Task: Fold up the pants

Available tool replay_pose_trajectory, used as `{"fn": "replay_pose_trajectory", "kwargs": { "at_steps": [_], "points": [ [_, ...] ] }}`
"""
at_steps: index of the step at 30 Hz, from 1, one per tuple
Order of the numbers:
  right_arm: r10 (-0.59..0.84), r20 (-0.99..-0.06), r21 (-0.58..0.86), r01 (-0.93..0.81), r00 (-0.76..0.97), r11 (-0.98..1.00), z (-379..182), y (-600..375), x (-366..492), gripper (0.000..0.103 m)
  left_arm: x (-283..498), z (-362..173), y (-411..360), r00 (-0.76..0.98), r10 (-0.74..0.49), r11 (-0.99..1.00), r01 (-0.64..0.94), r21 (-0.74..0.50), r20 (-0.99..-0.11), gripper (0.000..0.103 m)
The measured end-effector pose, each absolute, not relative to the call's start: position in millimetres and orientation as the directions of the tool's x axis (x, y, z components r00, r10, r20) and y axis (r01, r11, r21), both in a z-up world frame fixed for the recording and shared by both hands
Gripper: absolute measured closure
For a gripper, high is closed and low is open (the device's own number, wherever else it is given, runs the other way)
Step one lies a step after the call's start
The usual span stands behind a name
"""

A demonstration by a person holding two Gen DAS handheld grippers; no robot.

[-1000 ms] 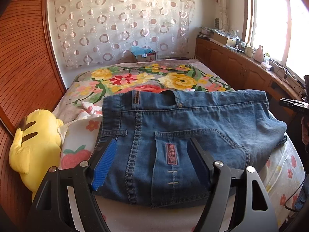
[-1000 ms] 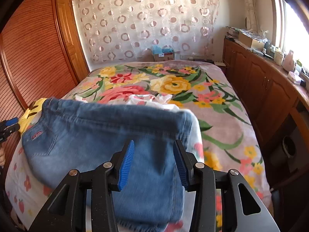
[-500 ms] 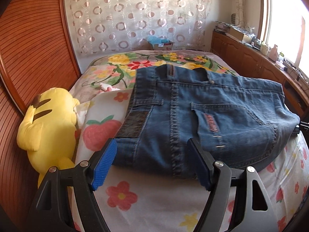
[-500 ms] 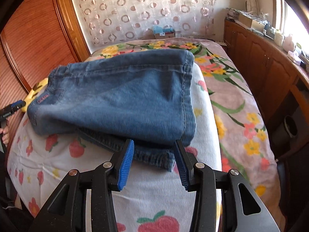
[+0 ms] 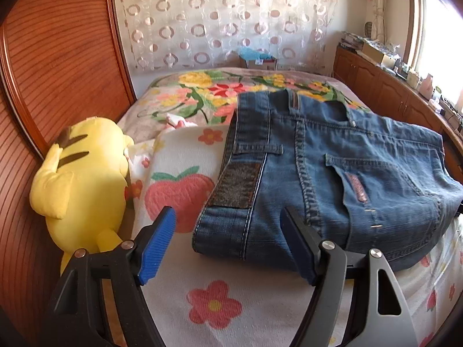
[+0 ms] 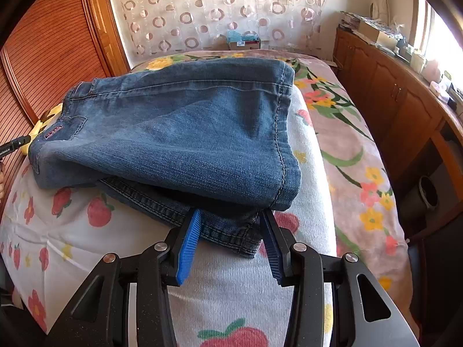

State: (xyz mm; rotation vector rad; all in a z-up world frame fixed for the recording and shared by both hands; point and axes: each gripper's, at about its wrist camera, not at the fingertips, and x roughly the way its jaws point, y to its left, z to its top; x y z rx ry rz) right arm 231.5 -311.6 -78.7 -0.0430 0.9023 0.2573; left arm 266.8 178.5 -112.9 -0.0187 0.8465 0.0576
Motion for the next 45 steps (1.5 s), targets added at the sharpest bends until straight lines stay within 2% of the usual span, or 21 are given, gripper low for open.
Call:
{"fn": "replay_pose_trajectory", "kwargs": {
  "at_steps": [13, 15, 19, 24, 27, 28, 29, 34, 35, 37, 45],
  "points": [
    [0.207, -0.779, 0.072, -0.244, 0.592, 0.967, -81.9, -314.3, 231.7, 0.059, 276.8, -135.0, 184.1, 0.612, 0.039, 0.996, -0.088, -0.018, -0.790, 0.029],
    [0.203, -0.779, 0.066, -0.244, 0.593, 0.967, -81.7, -313.4, 230.9, 0.059, 277.2, -135.3, 185.0, 0.615, 0.012, 0.995, -0.083, -0.049, -0.789, 0.040],
    [0.204, -0.778, 0.066, -0.245, 0.594, 0.967, -82.5, -314.3, 230.7, 0.059, 277.0, -136.3, 180.9, 0.617, 0.006, 0.996, -0.076, -0.052, -0.787, 0.050],
    [0.196, -0.776, 0.051, -0.250, 0.599, 0.967, -83.1, -313.4, 229.7, 0.059, 275.4, -131.6, 171.3, 0.619, -0.012, 0.997, -0.053, -0.057, -0.785, 0.077],
    [0.193, -0.774, 0.042, -0.256, 0.603, 0.966, -83.5, -313.4, 229.6, 0.059, 273.2, -126.1, 168.9, 0.628, -0.007, 0.997, -0.058, -0.055, -0.779, 0.081],
    [0.192, -0.773, 0.039, -0.258, 0.604, 0.965, -84.1, -313.2, 229.3, 0.064, 272.1, -124.3, 168.0, 0.631, -0.004, 0.997, -0.058, -0.052, -0.775, 0.083],
    [0.185, -0.772, 0.029, -0.257, 0.608, 0.966, -84.2, -313.1, 229.4, 0.074, 270.6, -122.0, 167.1, 0.637, -0.003, 0.997, -0.056, -0.051, -0.771, 0.084],
    [0.181, -0.765, 0.024, -0.253, 0.618, 0.967, -85.0, -318.7, 229.3, 0.090, 267.6, -118.7, 164.1, 0.639, 0.004, 0.998, -0.047, -0.033, -0.769, 0.089],
    [0.190, -0.761, 0.035, -0.253, 0.620, 0.967, -84.0, -320.8, 229.8, 0.103, 266.3, -116.6, 163.5, 0.643, -0.005, 0.998, -0.043, -0.043, -0.766, 0.089],
    [0.166, -0.740, 0.028, -0.217, 0.651, 0.976, -79.3, -324.4, 227.3, 0.103, 262.2, -109.2, 161.0, 0.656, -0.004, 0.998, -0.041, -0.042, -0.755, 0.090],
    [0.218, -0.716, 0.080, -0.232, 0.663, 0.969, -77.8, -331.8, 221.8, 0.103, 241.1, -73.4, 150.7, 0.715, 0.016, 1.000, -0.027, -0.004, -0.699, 0.091]
  ]
}}
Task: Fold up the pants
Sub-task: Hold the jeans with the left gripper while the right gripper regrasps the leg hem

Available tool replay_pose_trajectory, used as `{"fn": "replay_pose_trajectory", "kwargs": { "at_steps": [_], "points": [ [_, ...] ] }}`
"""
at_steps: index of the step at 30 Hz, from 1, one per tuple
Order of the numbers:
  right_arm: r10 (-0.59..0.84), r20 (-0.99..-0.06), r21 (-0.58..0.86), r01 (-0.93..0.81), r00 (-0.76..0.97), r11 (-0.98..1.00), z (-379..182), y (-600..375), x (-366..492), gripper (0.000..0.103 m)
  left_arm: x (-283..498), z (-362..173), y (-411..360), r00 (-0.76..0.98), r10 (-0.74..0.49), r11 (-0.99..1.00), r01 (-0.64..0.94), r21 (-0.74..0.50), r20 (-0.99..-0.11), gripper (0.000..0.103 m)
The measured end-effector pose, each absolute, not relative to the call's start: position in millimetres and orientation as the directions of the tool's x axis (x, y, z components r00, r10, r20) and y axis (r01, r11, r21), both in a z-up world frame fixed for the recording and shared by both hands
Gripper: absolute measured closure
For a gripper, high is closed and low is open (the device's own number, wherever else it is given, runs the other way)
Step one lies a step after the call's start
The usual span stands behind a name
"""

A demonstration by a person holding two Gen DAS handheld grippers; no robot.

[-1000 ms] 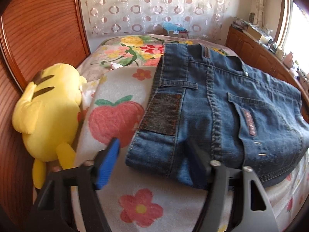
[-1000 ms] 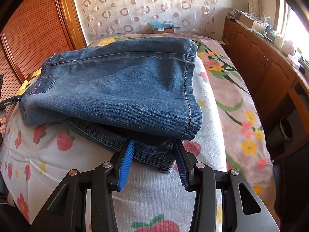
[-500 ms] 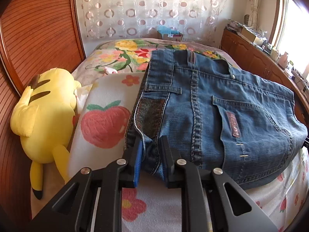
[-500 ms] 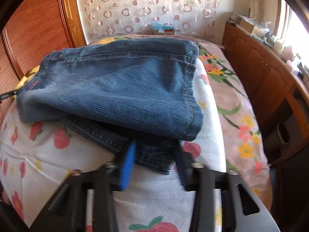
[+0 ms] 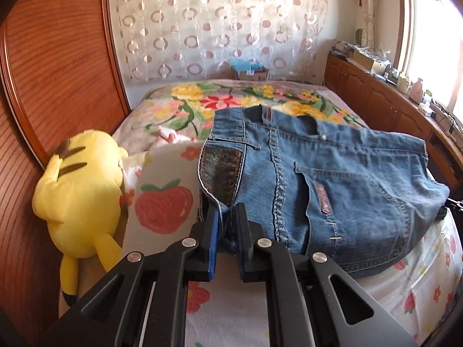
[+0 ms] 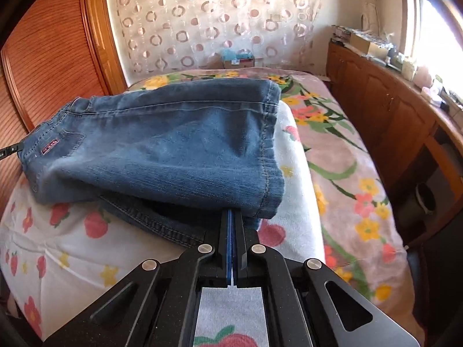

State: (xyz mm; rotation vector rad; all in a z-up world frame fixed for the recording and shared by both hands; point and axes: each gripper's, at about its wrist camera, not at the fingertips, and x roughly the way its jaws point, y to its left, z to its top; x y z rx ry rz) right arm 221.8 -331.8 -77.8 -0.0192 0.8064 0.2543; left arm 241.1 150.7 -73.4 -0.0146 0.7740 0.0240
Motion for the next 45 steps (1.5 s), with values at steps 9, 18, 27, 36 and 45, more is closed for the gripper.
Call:
{"fn": "replay_pose_trajectory", "kwargs": {
  "at_steps": [9, 18, 27, 36, 45],
  "points": [
    [0.227, -0.684, 0.072, -0.246, 0.693, 0.967, -67.1, -338.3, 213.7, 0.103, 219.2, -51.7, 142.6, 0.757, 0.028, 1.000, -0.017, 0.023, -0.653, 0.092],
    [0.204, -0.718, 0.084, -0.208, 0.666, 0.974, -79.3, -345.2, 216.6, 0.071, 218.7, -63.5, 141.0, 0.733, 0.033, 0.999, -0.018, 0.030, -0.679, 0.092],
    [0.229, -0.744, 0.127, -0.203, 0.628, 0.971, -99.0, -340.8, 232.9, 0.071, 218.8, -80.7, 137.2, 0.709, 0.056, 0.997, -0.005, 0.075, -0.703, 0.092],
    [0.281, -0.675, 0.147, -0.249, 0.682, 0.957, -77.8, -347.5, 220.2, 0.088, 203.6, -61.5, 137.0, 0.739, 0.039, 0.999, -0.015, 0.042, -0.673, 0.092],
    [0.280, -0.574, 0.099, -0.274, 0.770, 0.957, -29.9, -361.1, 189.5, 0.089, 161.7, -25.9, 140.6, 0.798, 0.053, 0.999, -0.046, 0.026, -0.601, 0.092]
  ]
}}
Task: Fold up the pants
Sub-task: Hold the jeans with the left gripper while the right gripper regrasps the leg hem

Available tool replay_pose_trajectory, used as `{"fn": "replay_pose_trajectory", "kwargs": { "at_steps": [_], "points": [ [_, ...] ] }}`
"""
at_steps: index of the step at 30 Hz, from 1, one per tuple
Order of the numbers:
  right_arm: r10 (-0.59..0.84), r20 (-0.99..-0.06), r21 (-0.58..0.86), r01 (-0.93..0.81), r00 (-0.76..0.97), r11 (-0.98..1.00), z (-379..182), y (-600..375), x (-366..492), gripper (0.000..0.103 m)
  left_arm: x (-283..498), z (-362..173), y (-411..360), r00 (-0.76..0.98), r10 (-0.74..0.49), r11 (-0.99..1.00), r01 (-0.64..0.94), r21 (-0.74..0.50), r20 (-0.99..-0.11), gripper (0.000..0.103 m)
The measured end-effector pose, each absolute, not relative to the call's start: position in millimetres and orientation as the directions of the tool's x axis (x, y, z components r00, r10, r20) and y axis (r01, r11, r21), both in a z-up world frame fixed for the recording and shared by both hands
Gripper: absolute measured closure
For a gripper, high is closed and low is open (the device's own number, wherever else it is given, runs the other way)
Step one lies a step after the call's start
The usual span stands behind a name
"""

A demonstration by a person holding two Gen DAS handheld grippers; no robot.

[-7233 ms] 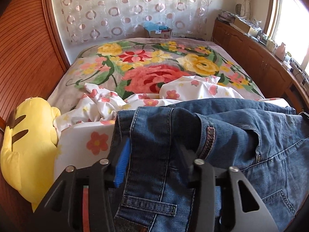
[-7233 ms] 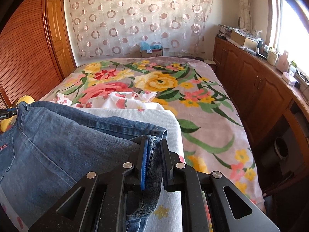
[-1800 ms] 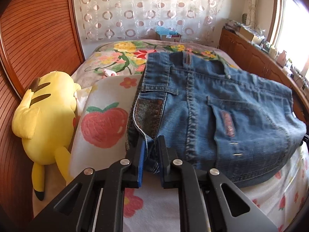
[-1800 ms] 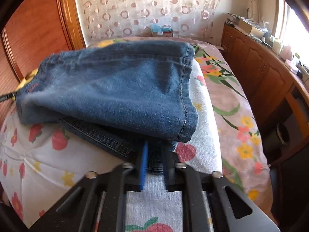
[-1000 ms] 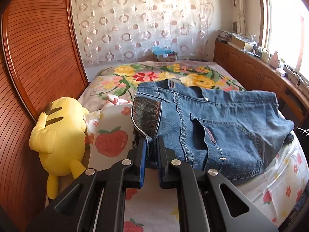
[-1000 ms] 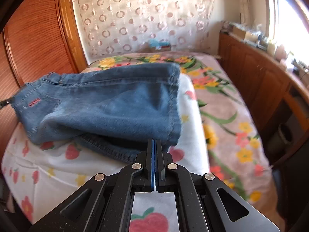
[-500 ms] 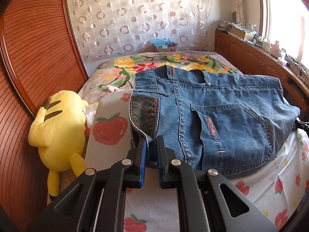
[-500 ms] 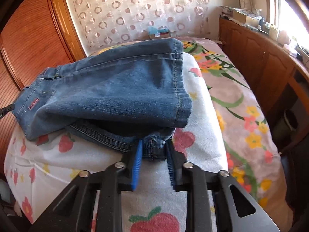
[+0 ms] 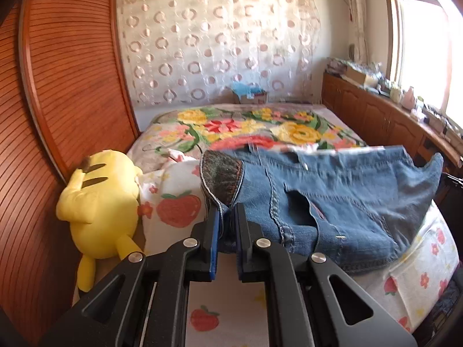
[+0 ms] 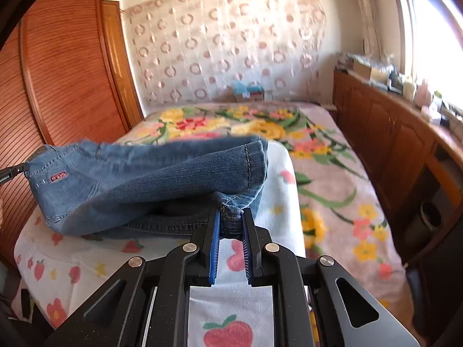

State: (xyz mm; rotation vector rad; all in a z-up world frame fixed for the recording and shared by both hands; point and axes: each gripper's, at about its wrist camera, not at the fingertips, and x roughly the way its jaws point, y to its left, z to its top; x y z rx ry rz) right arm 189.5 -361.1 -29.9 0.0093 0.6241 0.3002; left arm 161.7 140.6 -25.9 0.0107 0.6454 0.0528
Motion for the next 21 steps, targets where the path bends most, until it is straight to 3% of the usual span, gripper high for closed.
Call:
{"fn": "replay_pose_trajectory", "kwargs": {
  "at_steps": [10, 21],
  "points": [
    [0.311, -0.502, 0.094, -0.306, 0.807, 0.947, -17.3, -375.1, 122.9, 0.089, 103.9, -11.9, 146.4, 0.812, 0.073, 0.997, -0.071, 0.026, -0.579, 0.092],
    [0.328, -0.629, 0.221, -0.242, 0.705, 0.945, -94.6, -402.7, 99.5, 0.088, 84.3, -91.1, 147.6, 0.698, 0.055, 0.997, -0.071, 0.008, -0.714, 0.092]
  ]
}}
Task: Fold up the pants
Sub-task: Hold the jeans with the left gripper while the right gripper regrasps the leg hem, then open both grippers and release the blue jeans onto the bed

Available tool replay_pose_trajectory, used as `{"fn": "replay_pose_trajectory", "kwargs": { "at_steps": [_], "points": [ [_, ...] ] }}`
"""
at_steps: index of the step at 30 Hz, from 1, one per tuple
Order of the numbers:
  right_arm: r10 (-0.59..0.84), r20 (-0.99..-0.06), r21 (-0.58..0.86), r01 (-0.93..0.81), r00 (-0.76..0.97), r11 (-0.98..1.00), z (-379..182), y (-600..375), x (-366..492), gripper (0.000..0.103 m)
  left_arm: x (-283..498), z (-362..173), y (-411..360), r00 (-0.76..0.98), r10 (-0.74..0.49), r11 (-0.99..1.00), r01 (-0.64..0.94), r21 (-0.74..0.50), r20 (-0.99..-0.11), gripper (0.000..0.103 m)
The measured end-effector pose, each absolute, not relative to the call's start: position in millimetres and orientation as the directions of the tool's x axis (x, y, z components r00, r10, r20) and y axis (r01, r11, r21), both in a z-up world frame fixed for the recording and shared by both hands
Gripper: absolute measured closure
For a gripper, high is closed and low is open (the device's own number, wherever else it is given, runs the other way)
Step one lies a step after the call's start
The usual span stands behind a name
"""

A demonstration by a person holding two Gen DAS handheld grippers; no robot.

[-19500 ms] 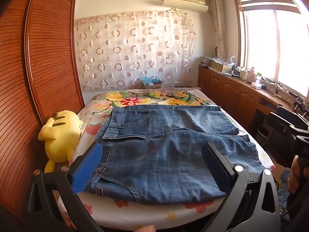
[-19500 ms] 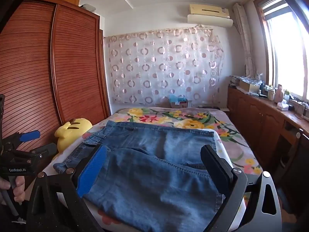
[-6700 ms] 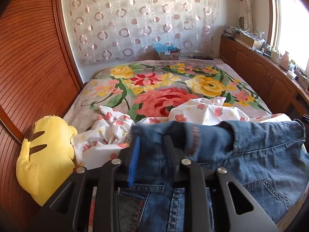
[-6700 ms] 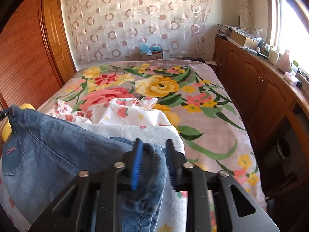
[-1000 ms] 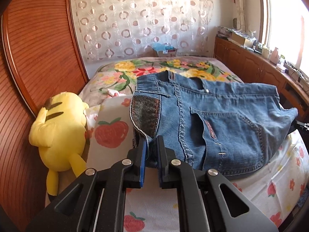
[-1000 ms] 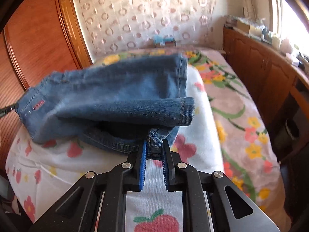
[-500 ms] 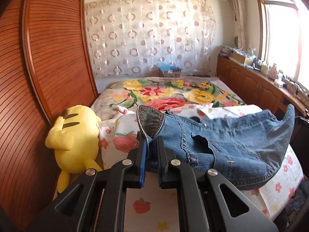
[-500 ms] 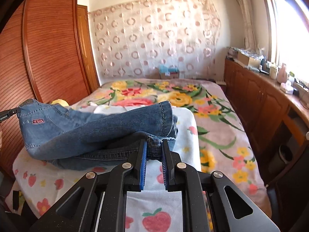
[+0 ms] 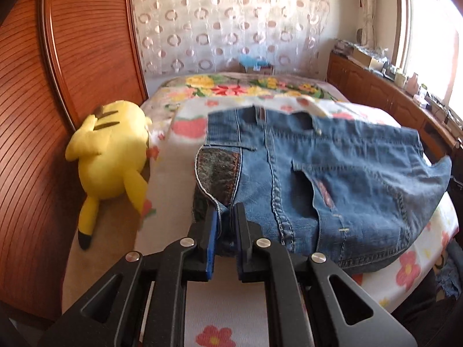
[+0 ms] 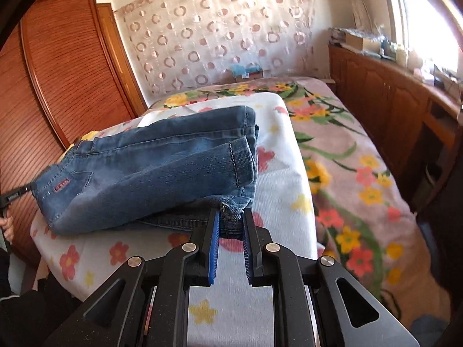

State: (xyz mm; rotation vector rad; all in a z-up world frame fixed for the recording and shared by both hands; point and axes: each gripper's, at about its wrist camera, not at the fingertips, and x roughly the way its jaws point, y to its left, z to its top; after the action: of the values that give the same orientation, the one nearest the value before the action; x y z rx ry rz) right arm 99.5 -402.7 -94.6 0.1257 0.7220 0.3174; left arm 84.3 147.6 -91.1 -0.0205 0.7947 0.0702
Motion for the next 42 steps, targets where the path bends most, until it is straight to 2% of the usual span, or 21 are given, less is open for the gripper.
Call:
{"fn": "replay_pose_trajectory", "kwargs": {
  "at_steps": [3, 4, 7, 8, 9, 11, 13, 15, 16, 19, 26, 30, 42],
  "points": [
    [0.333, -0.624, 0.243, -0.229, 0.707, 0.942, -91.8, -399.0, 101.8, 0.087, 80.7, -91.3, 145.5, 0.695, 0.049, 0.998, -0.064, 0.006, -0.717, 0.086],
    [0.329, -0.626, 0.240, -0.226, 0.707, 0.944, -89.1, -398.0, 102.6, 0.084, 80.2, -89.9, 145.1, 0.696, 0.049, 0.998, -0.062, 0.009, -0.717, 0.083],
    [0.302, -0.630, 0.211, -0.216, 0.716, 0.953, -81.2, -395.9, 99.5, 0.084, 75.8, -84.7, 142.6, 0.706, 0.051, 0.998, -0.053, 0.019, -0.706, 0.068],
    [0.295, -0.627, 0.203, -0.215, 0.721, 0.955, -78.8, -388.6, 95.4, 0.083, 75.2, -81.6, 142.9, 0.713, 0.039, 0.999, -0.045, 0.010, -0.700, 0.056],
    [0.288, -0.622, 0.195, -0.211, 0.729, 0.958, -73.9, -386.9, 89.6, 0.083, 74.4, -79.1, 141.7, 0.718, 0.028, 0.999, -0.037, 0.001, -0.695, 0.048],
    [0.269, -0.615, 0.180, -0.200, 0.742, 0.963, -73.3, -386.4, 84.5, 0.081, 74.3, -76.0, 138.5, 0.725, 0.012, 1.000, -0.022, -0.006, -0.689, 0.041],
    [0.261, -0.607, 0.169, -0.198, 0.751, 0.965, -72.2, -385.7, 80.8, 0.077, 74.5, -72.0, 131.9, 0.732, 0.003, 1.000, -0.010, -0.006, -0.681, 0.038],
    [0.259, -0.603, 0.166, -0.199, 0.754, 0.966, -72.2, -384.2, 79.0, 0.074, 76.3, -68.8, 123.0, 0.740, -0.019, 1.000, 0.015, -0.012, -0.672, 0.026],
    [0.261, -0.601, 0.167, -0.201, 0.755, 0.965, -71.7, -382.4, 78.2, 0.070, 76.5, -67.6, 119.1, 0.744, -0.030, 1.000, 0.024, -0.018, -0.667, 0.023],
    [0.270, -0.596, 0.171, -0.209, 0.756, 0.963, -76.9, -380.5, 82.1, 0.062, 83.6, -67.1, 101.5, 0.747, -0.067, 0.997, 0.067, -0.025, -0.662, 0.021],
    [0.293, -0.584, 0.201, -0.215, 0.757, 0.956, -80.8, -376.0, 91.5, 0.057, 99.4, -75.3, 66.5, 0.731, -0.137, 0.989, 0.144, -0.046, -0.668, 0.021],
    [0.284, -0.571, 0.188, -0.214, 0.770, 0.959, -78.8, -374.3, 92.7, 0.049, 105.0, -83.6, 47.1, 0.719, -0.165, 0.983, 0.175, -0.053, -0.675, 0.021],
    [0.266, -0.589, 0.185, -0.193, 0.763, 0.964, -89.4, -373.6, 105.8, 0.047, 118.7, -122.4, 14.6, 0.641, -0.208, 0.971, 0.226, -0.077, -0.739, 0.021]
  ]
}}
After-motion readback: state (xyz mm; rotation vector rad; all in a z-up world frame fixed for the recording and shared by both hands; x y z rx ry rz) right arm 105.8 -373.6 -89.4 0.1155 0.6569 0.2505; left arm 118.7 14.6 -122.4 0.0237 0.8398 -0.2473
